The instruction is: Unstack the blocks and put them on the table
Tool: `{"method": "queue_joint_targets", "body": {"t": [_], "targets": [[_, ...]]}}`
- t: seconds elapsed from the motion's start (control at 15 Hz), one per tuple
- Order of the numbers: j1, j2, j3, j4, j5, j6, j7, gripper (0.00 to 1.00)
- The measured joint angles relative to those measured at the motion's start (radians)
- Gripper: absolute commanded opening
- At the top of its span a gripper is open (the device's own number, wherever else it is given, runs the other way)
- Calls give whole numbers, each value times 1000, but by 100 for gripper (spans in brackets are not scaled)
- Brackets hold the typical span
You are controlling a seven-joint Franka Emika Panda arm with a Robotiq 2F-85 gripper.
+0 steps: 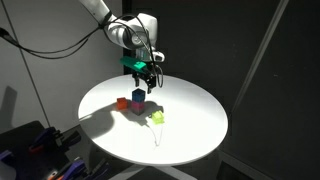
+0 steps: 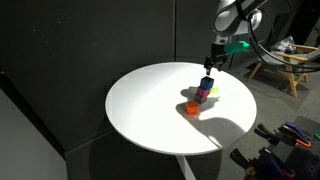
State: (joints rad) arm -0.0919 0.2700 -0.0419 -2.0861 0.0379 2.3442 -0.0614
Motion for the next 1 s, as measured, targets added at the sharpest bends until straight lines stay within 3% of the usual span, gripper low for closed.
{"method": "queue_joint_targets", "body": {"t": [1.0], "targets": [[1, 11, 0, 0, 0, 2, 2, 100]]}}
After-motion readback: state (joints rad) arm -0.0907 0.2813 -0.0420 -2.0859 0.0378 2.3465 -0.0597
